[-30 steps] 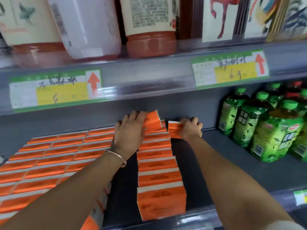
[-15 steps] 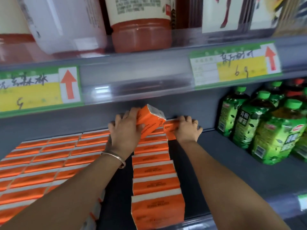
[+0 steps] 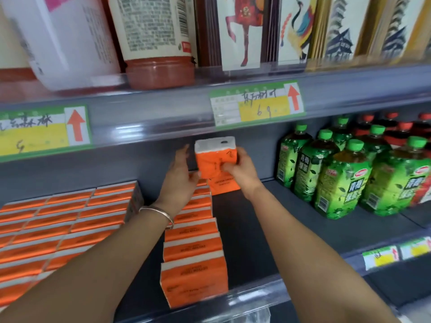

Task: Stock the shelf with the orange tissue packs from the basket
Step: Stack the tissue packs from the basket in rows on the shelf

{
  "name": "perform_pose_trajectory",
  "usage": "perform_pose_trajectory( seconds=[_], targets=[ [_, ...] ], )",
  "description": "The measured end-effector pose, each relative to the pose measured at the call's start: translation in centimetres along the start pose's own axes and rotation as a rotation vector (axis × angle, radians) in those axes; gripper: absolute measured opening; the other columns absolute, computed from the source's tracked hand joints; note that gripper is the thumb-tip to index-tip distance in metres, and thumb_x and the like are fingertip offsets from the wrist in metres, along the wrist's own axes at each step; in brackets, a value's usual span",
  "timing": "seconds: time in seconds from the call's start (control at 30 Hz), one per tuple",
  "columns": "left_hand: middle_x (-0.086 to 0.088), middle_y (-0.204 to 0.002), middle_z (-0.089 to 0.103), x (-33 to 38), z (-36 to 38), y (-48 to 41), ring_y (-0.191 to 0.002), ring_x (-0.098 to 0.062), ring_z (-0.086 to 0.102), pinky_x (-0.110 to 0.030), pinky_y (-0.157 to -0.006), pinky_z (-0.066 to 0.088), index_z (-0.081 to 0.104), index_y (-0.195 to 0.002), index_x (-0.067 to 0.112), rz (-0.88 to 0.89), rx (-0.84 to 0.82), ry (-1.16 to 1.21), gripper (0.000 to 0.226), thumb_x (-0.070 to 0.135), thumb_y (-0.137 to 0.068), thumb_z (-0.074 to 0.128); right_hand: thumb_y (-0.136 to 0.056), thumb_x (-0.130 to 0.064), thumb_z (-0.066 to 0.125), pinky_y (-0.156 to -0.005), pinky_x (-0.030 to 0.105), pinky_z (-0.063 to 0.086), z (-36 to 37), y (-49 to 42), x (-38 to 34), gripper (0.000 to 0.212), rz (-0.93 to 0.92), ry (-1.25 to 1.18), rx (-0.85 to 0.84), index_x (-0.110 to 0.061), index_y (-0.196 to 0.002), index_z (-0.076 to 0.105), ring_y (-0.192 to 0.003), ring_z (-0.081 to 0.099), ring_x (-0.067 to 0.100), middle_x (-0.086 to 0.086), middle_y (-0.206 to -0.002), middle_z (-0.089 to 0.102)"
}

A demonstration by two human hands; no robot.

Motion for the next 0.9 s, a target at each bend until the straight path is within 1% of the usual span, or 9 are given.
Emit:
perform_pose_trajectory(
  seconds=[0.07,0.13,0.27,0.4,0.5,0.57,0.63,0.77,0.9],
  targets=[
    [-0.008,-0.146,0.039,-0.3,0.0,0.2,-0.134,-0.024,0.039,-0.033,-0.109,0.034,0.024,-0.146,0.018,-0.019,-0.018,-0.074,0.068,0.008,-0.089,0.059,-0.064,-0.021,0.057,-0.081,0.034,0.047,-1.9,-0.2,1.0,0.032,-0.007,0.216,0.163,-0.021,-0.096,0.055,-0.092,0.059,0.026,0.003,-0.091,0.064],
    [-0.008,-0.146,0.036,-1.2,0.2,0.5,-0.135,-0.025,0.036,-0.037,-0.108,0.033,0.026,-0.146,0.021,-0.063,-0.052,-0.164,0.066,0.013,-0.089,0.060,-0.069,-0.020,0.060,-0.088,0.035,0.041,-3.3,-0.1,2.6,0.032,0.036,0.497,0.228,-0.019,-0.101,0.058,-0.103,0.053,0.034,0.011,-0.105,0.061],
    [-0.009,-0.147,0.029,-3.6,0.6,1.4,-0.134,-0.032,0.032,-0.048,-0.108,0.033,0.022,-0.146,0.028,-0.270,-0.163,-0.286,0.067,0.031,-0.090,0.058,-0.079,-0.012,0.054,-0.095,0.039,0.039,-3.1,0.9,5.0,0.041,0.088,0.829,0.140,-0.017,-0.120,0.052,-0.118,0.038,0.035,0.011,-0.122,0.049],
    [-0.007,-0.152,0.017,-6.2,1.2,1.9,-0.137,-0.035,0.025,-0.049,-0.112,0.028,0.015,-0.148,0.034,-0.451,-0.255,-0.251,0.070,0.041,-0.090,0.054,-0.084,-0.009,0.051,-0.101,0.048,0.037,-1.0,0.1,5.1,0.048,0.033,1.028,0.081,-0.027,-0.129,0.049,-0.130,0.027,0.034,0.008,-0.133,0.037],
    [-0.008,-0.152,0.015,-7.8,1.6,2.1,-0.137,-0.035,0.025,-0.052,-0.112,0.029,0.016,-0.147,0.037,-0.544,-0.278,-0.087,0.070,0.041,-0.089,0.056,-0.089,-0.001,0.044,-0.101,0.049,0.040,0.6,-0.8,5.2,0.054,0.079,1.082,0.050,-0.031,-0.133,0.046,-0.133,0.021,0.036,0.008,-0.140,0.026],
    [-0.010,-0.151,0.015,-8.2,2.0,2.5,-0.136,-0.034,0.027,-0.049,-0.111,0.029,0.016,-0.147,0.035,-0.581,-0.299,-0.004,0.070,0.039,-0.090,0.057,-0.089,0.005,0.043,-0.095,0.042,0.046,1.4,-1.3,5.3,0.055,0.090,1.056,0.060,-0.025,-0.134,0.045,-0.131,0.023,0.037,0.011,-0.141,0.024],
    [-0.011,-0.150,0.018,-8.7,2.5,2.8,-0.133,-0.033,0.035,-0.048,-0.110,0.033,0.016,-0.148,0.033,-0.623,-0.304,0.069,0.070,0.037,-0.091,0.057,-0.088,0.008,0.042,-0.093,0.038,0.046,2.1,-1.6,5.6,0.051,0.076,1.018,0.063,-0.017,-0.132,0.047,-0.130,0.025,0.037,0.013,-0.140,0.027],
    [-0.008,-0.142,0.037,-9.5,3.0,2.7,-0.124,-0.031,0.047,-0.053,-0.106,0.038,0.025,-0.143,0.036,-0.627,-0.306,0.163,0.067,0.041,-0.086,0.061,-0.090,0.003,0.041,-0.101,0.038,0.040,2.6,-1.8,6.1,0.049,0.056,1.001,0.018,-0.015,-0.136,0.046,-0.135,0.021,0.038,0.013,-0.144,0.026],
    [-0.005,-0.139,0.042,-9.6,2.7,2.8,-0.125,-0.028,0.047,-0.054,-0.105,0.039,0.033,-0.139,0.034,-0.589,-0.324,0.172,0.064,0.045,-0.082,0.062,-0.092,-0.009,0.048,-0.113,0.047,0.027,2.6,-0.9,5.6,0.053,0.051,1.076,-0.029,-0.018,-0.142,0.036,-0.143,0.010,0.039,0.015,-0.150,0.021]
  ],
)
Point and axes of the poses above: each hand's wrist, its own y-axis away from the middle knuckle, its own z-axis out of the palm, x = y × z, the point moved 4 cm from there along -y, towards the middle knuckle
